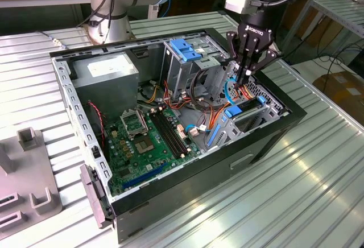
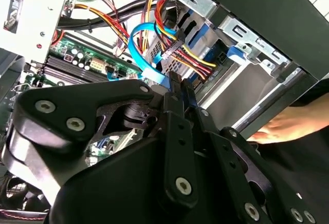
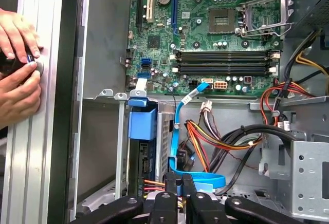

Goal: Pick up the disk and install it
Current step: 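Insert the second disk wire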

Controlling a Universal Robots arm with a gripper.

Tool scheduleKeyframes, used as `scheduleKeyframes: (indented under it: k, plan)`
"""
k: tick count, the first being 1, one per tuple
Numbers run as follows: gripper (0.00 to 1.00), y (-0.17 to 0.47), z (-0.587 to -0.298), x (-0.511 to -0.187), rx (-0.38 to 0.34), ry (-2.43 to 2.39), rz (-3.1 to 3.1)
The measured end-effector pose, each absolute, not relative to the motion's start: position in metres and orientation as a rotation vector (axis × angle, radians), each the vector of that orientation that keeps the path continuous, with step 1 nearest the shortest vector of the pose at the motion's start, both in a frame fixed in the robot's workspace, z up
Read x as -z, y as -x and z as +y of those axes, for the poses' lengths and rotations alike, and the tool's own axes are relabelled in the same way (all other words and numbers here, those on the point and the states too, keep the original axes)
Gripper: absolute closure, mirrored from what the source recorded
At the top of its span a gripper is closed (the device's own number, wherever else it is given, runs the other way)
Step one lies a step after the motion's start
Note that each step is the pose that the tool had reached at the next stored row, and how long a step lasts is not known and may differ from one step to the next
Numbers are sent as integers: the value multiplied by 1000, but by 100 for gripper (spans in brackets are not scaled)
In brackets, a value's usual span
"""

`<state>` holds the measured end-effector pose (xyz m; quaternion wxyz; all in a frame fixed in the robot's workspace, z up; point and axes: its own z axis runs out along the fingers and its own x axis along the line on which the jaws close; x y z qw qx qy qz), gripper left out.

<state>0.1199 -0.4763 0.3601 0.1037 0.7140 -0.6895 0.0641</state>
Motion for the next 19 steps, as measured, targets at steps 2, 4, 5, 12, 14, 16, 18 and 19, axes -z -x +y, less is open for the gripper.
scheduleKeyframes:
  k: [2, 4, 5, 12, 14, 16, 18, 19]
  plan:
    - [84, -120, -479, -360, -180, -2111, -2039]
    - [84, -120, -486, -360, -164, -2121, -2047]
    - [84, -120, -489, -360, -156, -2126, -2051]
    - [84, -107, -499, -359, -124, -2149, -2071]
    - [84, -106, -500, -359, -123, -2150, -2073]
    - [84, -106, -503, -359, -118, -2153, -2076]
    - [84, -106, -510, -359, -100, -2163, -2085]
    - [84, -106, -513, -359, -95, -2166, -2087]
